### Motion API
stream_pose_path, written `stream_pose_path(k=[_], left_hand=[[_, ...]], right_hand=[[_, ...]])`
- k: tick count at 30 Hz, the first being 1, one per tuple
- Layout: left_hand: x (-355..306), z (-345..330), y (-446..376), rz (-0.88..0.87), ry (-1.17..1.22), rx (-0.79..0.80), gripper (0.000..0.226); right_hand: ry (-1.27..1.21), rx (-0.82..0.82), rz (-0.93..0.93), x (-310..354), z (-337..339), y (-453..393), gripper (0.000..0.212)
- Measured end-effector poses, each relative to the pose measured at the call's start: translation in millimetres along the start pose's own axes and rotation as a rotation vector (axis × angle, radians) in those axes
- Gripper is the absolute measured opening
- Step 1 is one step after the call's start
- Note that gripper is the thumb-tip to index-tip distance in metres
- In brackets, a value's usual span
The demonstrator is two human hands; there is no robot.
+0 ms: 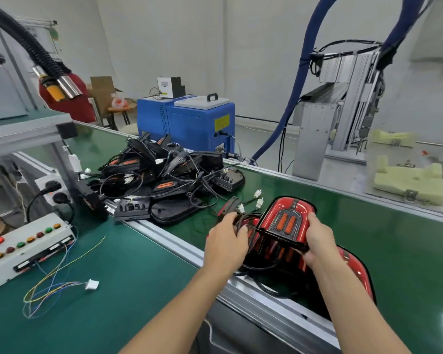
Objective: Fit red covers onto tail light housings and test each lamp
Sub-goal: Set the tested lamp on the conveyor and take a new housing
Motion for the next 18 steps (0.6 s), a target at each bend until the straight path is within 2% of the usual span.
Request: stream_pose_path(k=[2, 4, 7, 11, 14, 18], left_hand=[[12.6, 1.8, 12.9, 0.012, -0.085, -0.046, 0.024], [21.3, 1.9, 21.6, 0.082, -0.066, -0.066, 0.041], [31.6, -2.4, 20.2, 0.289, 0.253, -0.055, 0.046], [27.9, -8.2, 16.9, 0.512, 0.708, -0.044, 0.033], [24.1, -16.6, 16.8, 0.613, 0.862, 0.007, 0.027], [26.3, -27.4, 19.4, 0.683, 0.935, 0.02, 0.027]], right_hand=[[0.031, -0.002, -0.011, -4.1, -5.0, -1.9, 0.033], [0.05, -0.005, -0.008, -6.3, -10.7, -0.7, 0.034], [0.107, 0.02, 0.012, -10.0, -20.4, 2.7, 0.036], [0.237, 0.007, 0.027, -11.1, -25.4, 2.7, 0.036], [0.314, -0.045, 0.061, -8.0, -23.0, -0.1, 0.04], [0.544, -0.115, 0.218, -8.5, -16.6, -1.7, 0.044]])
Point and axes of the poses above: each hand's wrist, its own y-axis away from the middle knuckle, its own z-axis out of the back of the hand, x = y × z, the point moved 1 cm from there along -y, towards the middle knuckle, and after that the axes turned 6 degrees about y, right-handed, at the moved point
